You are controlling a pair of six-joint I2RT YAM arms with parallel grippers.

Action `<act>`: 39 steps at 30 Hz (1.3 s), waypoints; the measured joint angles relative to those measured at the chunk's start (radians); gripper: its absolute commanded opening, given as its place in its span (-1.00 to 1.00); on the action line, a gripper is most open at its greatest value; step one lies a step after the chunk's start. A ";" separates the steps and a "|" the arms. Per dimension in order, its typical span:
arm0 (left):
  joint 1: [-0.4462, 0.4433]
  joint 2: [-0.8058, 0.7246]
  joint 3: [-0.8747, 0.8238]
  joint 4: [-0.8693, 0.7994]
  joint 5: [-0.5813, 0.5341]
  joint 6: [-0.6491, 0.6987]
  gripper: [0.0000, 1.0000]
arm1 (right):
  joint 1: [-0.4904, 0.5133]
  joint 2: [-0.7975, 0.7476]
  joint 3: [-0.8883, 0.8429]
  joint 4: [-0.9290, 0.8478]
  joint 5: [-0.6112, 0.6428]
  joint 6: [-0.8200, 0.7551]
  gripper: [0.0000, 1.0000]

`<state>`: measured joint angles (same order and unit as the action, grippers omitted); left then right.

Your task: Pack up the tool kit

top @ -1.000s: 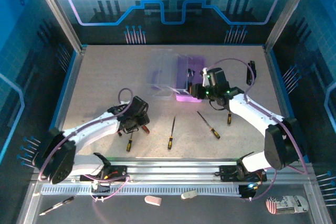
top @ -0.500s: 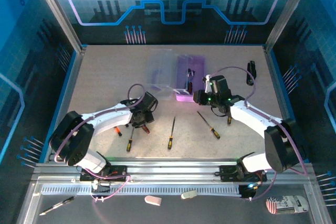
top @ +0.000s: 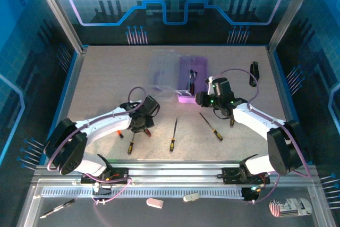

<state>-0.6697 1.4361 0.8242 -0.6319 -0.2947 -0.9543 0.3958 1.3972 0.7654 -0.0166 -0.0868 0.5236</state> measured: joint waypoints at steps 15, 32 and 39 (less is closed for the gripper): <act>-0.014 0.159 0.006 0.031 0.012 0.017 -0.52 | -0.005 0.018 0.000 0.013 -0.006 0.000 -0.42; -0.016 0.245 0.121 -0.027 -0.019 0.178 -0.90 | -0.005 0.045 0.000 0.035 -0.023 0.008 -0.42; -0.016 0.119 0.089 0.066 -0.012 0.215 -0.91 | -0.005 0.046 0.000 0.036 -0.023 0.008 -0.42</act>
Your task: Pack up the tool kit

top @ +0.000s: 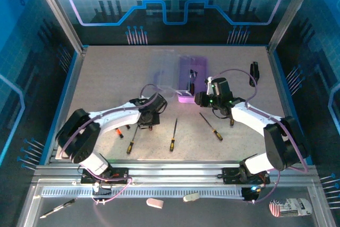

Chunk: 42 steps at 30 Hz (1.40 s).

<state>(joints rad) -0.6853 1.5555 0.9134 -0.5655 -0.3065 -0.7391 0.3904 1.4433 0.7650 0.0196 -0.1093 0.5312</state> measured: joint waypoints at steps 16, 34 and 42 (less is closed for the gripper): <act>-0.051 -0.303 -0.155 0.058 0.099 0.092 -0.97 | -0.010 -0.007 -0.051 0.079 -0.039 0.010 -0.28; -0.129 -0.332 -0.096 0.253 0.171 0.249 -0.97 | 0.067 -0.110 -0.001 0.167 -0.204 0.246 -0.07; -0.129 -0.270 -0.014 0.303 0.200 0.296 -0.97 | 0.145 -0.108 -0.001 0.216 -0.214 0.330 -0.09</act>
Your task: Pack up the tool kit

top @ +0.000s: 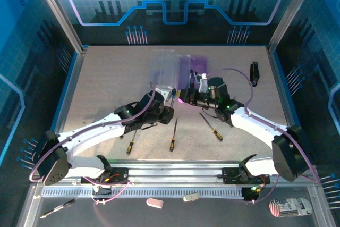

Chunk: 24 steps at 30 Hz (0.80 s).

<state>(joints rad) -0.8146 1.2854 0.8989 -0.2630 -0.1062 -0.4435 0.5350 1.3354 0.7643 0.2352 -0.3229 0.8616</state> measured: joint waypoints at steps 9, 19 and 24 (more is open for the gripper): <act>0.000 0.046 0.019 0.008 0.023 0.011 -0.98 | 0.048 0.035 0.000 0.035 -0.004 0.015 -0.11; 0.000 0.047 0.021 0.007 0.026 0.018 -0.97 | 0.049 0.095 0.001 0.075 -0.013 0.046 -0.41; 0.000 0.055 0.021 0.008 0.031 0.021 -0.97 | 0.049 0.117 0.003 0.105 -0.028 0.067 -0.50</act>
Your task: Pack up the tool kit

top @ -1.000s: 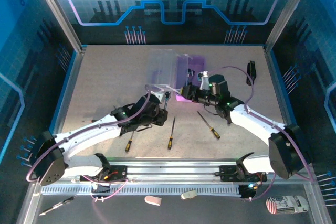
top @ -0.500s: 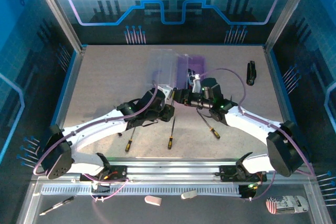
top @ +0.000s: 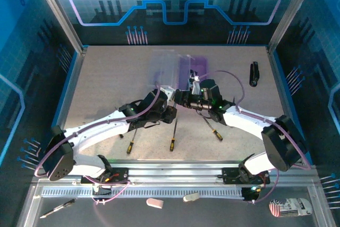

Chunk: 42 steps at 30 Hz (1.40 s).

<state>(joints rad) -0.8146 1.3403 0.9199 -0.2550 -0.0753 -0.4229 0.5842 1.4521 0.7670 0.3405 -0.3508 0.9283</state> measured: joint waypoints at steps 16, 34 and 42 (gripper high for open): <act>0.000 -0.012 0.000 0.020 -0.002 0.007 0.22 | 0.004 -0.005 0.011 -0.061 0.046 -0.016 -0.82; 0.006 -0.187 -0.097 0.002 -0.331 -0.043 0.99 | -0.097 -0.104 0.031 -0.261 0.151 -0.165 -0.84; 0.121 -0.219 -0.127 -0.119 -0.465 -0.189 0.99 | -0.192 -0.037 0.250 -0.430 0.284 -0.343 -0.84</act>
<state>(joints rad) -0.6937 1.1217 0.7933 -0.3740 -0.5407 -0.6117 0.3923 1.4151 1.0172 -0.0898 -0.0669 0.5858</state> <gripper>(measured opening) 0.992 0.159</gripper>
